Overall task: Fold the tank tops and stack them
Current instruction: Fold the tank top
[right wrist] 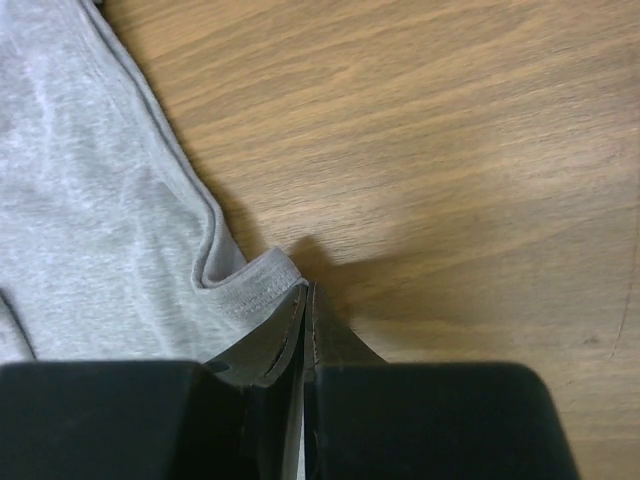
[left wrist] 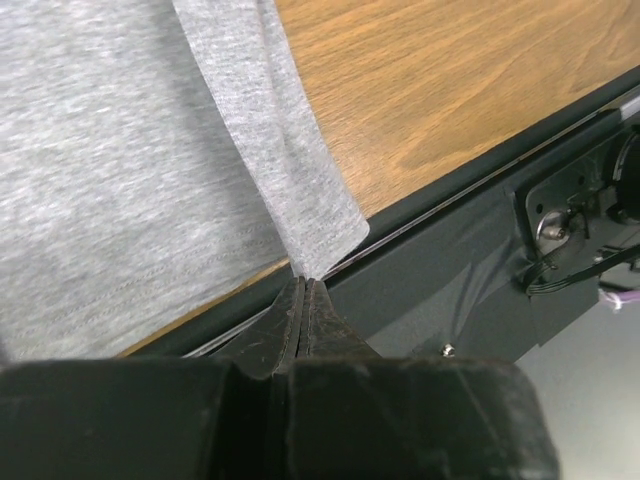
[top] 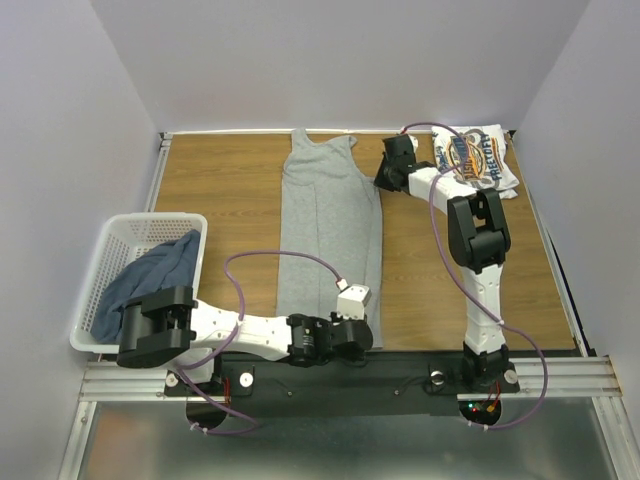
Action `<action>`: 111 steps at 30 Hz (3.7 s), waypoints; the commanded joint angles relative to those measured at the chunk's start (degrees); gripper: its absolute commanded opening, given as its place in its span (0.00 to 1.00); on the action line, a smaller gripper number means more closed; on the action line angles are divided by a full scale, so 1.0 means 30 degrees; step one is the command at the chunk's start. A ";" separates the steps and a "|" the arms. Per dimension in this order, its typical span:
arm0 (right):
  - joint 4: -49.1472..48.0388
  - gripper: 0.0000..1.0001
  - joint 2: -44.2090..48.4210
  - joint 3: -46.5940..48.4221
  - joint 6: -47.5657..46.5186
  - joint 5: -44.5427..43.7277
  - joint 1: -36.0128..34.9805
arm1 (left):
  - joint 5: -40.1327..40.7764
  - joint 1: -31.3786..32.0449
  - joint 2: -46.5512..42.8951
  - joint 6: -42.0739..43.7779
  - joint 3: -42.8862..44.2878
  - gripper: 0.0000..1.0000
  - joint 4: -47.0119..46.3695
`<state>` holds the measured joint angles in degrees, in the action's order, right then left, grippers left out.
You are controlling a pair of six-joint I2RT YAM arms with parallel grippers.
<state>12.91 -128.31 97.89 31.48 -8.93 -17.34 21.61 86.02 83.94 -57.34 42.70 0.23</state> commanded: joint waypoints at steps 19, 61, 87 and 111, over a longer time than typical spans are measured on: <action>-0.0318 0.06 0.2108 0.1383 0.1606 -0.3440 -0.1570 | 0.1909 0.0623 -0.2844 -0.3236 -0.1840 0.00 0.1882; -0.0171 0.09 -0.3196 0.7596 0.1048 -0.3293 -0.5117 | 0.2466 0.1826 -0.5656 -0.9978 -0.4096 0.00 0.7160; -0.0172 0.22 -0.0566 0.4350 -0.0357 -0.2709 -0.5586 | 0.5331 0.1855 -0.9228 -1.1556 -0.2808 0.45 1.1139; -0.0318 0.55 1.1689 -1.3237 0.1342 -0.2705 -0.8869 | -0.1538 -1.5860 -0.8120 0.4194 -0.2662 0.54 0.3180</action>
<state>14.98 -91.59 53.10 36.34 -13.41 -44.66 21.85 47.13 58.70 -57.89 30.22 18.57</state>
